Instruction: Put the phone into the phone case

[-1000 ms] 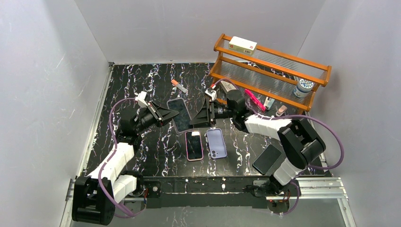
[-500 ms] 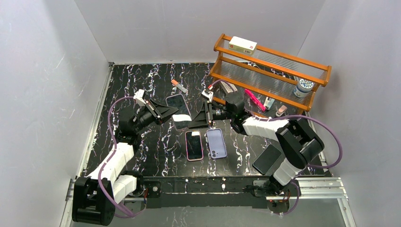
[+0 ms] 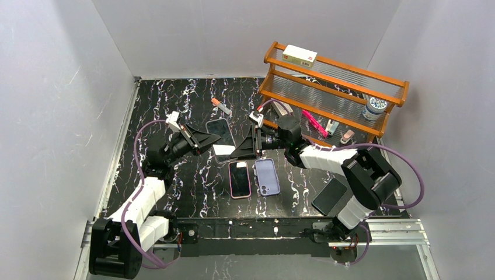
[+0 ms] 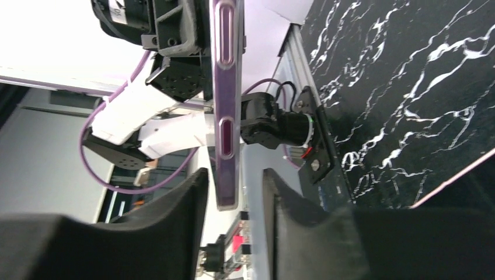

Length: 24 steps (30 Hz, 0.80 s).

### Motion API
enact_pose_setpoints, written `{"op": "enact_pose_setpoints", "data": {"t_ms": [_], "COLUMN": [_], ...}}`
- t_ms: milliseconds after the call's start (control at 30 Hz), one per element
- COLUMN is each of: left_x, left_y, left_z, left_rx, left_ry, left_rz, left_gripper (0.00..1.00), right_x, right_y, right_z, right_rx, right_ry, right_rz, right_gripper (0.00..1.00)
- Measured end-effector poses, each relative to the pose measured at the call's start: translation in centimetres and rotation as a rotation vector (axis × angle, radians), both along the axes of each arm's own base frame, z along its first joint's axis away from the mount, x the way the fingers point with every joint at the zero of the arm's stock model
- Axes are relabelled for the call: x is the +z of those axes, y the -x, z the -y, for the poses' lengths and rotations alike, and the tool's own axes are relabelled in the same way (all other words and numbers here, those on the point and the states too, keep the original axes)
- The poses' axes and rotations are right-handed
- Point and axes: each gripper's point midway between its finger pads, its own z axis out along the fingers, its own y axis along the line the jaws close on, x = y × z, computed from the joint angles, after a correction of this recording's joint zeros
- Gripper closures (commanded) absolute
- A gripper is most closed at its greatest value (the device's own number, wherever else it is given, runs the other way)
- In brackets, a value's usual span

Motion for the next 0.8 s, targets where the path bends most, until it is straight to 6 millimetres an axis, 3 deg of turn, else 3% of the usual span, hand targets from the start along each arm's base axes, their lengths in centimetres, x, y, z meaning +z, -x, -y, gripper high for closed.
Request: {"op": "enact_pose_setpoints", "data": {"t_ms": [67,233,367,433,500,600,667,800], "left_x": [0.0,0.0,0.1,0.1,0.0,0.1,0.2,0.1], "left_y": [0.4,1.3,1.8,2.0,2.1,1.9,2.0,1.9], "left_z": [0.2,0.7,1.1,1.2,1.3,1.3,1.3,1.3], "left_rx": [-0.024,-0.078,-0.107,-0.116,-0.119,-0.115,-0.119,-0.112], "left_ry": [0.001,0.002,0.002,0.002,0.001,0.009,0.02,0.039], "left_rz": [-0.002,-0.002,-0.001,-0.001,-0.003,-0.01,-0.022,-0.049], "left_gripper": [1.0,1.0,1.0,0.91,0.76,0.49,0.44,0.43], "right_x": [-0.1,0.2,0.7,0.8,1.0,1.2,1.0,0.3], "right_y": [-0.2,-0.5,-0.7,-0.8,-0.8,-0.9,-1.3,-2.4], "right_z": [0.0,-0.1,-0.3,-0.3,-0.4,-0.5,-0.5,-0.2], "right_rx": [-0.018,-0.034,-0.04,-0.041,-0.038,-0.037,-0.058,-0.107], "right_ry": [0.014,0.022,0.012,0.01,0.001,-0.009,-0.001,0.014], "right_rz": [0.015,0.046,0.057,0.046,0.039,0.033,0.023,-0.009], "right_gripper": [0.42,0.46,0.69,0.86,0.99,0.99,0.99,0.99]}}
